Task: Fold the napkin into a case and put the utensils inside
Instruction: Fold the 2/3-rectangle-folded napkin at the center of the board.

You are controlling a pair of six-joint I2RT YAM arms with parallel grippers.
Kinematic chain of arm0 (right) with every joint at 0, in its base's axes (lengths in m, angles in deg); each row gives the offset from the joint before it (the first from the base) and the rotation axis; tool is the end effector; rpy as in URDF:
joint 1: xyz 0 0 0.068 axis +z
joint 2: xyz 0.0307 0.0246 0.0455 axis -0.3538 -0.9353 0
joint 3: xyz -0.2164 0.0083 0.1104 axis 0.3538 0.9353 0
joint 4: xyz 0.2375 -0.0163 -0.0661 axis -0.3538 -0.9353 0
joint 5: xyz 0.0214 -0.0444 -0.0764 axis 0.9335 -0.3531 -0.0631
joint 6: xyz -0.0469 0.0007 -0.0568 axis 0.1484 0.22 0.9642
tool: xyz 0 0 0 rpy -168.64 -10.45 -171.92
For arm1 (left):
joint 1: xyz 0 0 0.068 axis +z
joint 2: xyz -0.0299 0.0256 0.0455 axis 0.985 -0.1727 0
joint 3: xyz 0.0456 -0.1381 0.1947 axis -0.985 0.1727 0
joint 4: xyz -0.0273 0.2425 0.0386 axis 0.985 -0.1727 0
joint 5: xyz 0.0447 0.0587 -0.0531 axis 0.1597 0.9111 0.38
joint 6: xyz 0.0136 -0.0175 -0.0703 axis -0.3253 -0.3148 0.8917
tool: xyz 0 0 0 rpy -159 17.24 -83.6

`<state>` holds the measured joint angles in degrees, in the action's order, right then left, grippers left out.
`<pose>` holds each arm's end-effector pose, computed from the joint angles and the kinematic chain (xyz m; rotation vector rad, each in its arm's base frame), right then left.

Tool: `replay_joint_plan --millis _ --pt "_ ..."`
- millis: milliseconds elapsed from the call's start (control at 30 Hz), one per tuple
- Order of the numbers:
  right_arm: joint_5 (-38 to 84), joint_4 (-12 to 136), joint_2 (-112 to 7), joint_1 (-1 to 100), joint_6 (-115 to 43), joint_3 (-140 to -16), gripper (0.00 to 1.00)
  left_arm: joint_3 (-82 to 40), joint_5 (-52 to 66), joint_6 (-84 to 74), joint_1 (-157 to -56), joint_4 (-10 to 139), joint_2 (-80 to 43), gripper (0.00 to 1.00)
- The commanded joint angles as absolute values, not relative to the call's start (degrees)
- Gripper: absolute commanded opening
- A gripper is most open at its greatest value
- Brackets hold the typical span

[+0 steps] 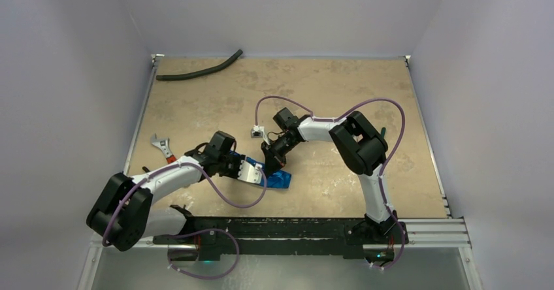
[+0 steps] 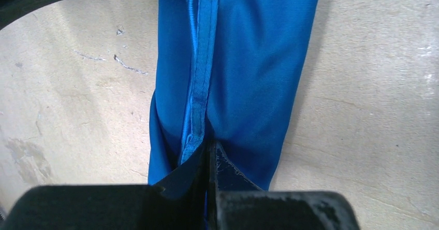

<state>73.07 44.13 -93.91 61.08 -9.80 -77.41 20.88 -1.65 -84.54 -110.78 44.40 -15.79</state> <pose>0.2613 0.2905 0.0854 -1.5272 2.0489 1.4839 0.1860 -0.1316 0.1118 2.0062 1.5760 -0.1417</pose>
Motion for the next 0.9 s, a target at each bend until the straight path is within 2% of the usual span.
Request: replay_joint_plan --millis 0,200,367,467,600,733,867 --pt "66.38 42.02 -95.03 61.25 -7.11 -74.94 0.00 22.21 0.80 -83.94 -109.98 46.14 -16.60 0.00" --pt "66.75 41.90 -94.27 61.24 -7.63 -75.48 0.00 21.40 -1.17 -79.93 -110.02 48.33 -16.63 0.00" --pt "68.86 43.87 -91.22 61.15 -9.53 -75.31 0.23 23.50 -0.84 -82.38 -110.03 47.51 -17.30 0.00" --pt "69.62 44.78 -89.29 61.19 -10.70 -75.40 0.28 23.81 -1.05 -83.07 -110.10 45.75 -17.27 0.00" --pt "72.17 45.28 -88.00 60.89 -11.22 -76.22 0.28 23.87 -1.74 -83.19 -110.17 44.35 -17.01 0.00" --pt "71.43 46.66 -85.03 60.39 -12.71 -76.01 0.46 24.08 -1.93 -83.39 -110.46 43.92 -16.99 0.00" --pt "71.30 49.13 -81.83 58.85 -15.29 -74.96 0.47 24.01 -2.27 -83.26 -110.68 43.75 -17.04 0.00"
